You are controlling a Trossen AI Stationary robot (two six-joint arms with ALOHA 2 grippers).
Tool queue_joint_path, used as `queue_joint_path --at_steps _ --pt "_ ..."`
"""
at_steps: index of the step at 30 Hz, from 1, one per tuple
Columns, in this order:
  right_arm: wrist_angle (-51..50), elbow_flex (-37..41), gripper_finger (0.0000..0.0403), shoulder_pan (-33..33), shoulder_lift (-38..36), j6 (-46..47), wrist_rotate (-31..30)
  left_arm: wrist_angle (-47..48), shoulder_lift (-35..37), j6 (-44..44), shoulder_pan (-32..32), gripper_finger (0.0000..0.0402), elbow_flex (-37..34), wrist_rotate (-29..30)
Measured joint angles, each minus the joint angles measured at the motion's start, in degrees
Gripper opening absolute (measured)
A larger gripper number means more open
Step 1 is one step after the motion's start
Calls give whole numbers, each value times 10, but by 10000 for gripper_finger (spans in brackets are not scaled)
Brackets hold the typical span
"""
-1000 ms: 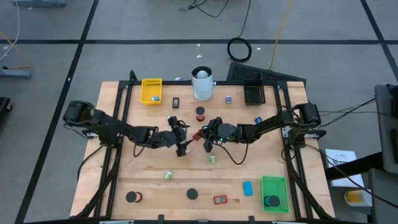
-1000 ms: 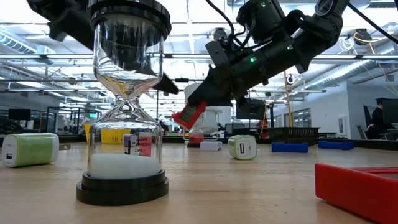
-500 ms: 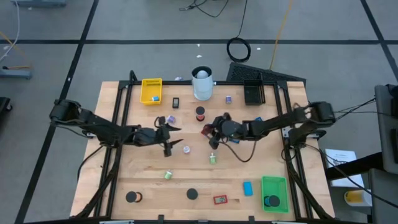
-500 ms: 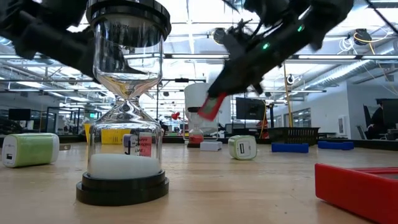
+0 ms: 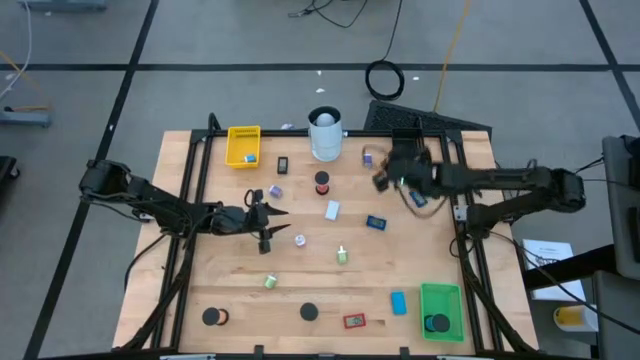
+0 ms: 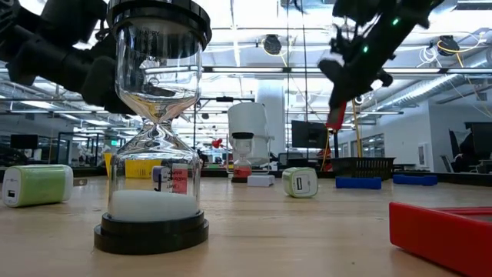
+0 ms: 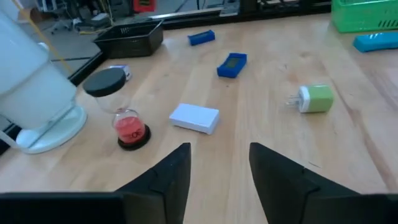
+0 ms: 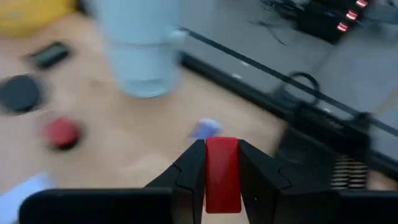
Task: Pick & Place Office items
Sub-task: Put the red timer into the black bin
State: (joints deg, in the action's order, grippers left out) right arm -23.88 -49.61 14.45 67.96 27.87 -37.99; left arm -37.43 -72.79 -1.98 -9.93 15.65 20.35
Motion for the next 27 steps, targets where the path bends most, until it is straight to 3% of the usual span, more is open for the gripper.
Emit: queue_joint_path --at_steps 6,9,18,27 --pt "-5 -38 67 223 33 -100 162 -1 0 -9 1 152 0 -19" --pt "-21 -75 67 294 71 -164 224 -4 0 -14 3 153 0 -21" --pt "-180 -207 67 377 228 -289 322 -4 0 -18 3 153 0 -23" --pt "-227 -282 66 430 315 -361 413 -4 0 -13 3 154 0 -23"
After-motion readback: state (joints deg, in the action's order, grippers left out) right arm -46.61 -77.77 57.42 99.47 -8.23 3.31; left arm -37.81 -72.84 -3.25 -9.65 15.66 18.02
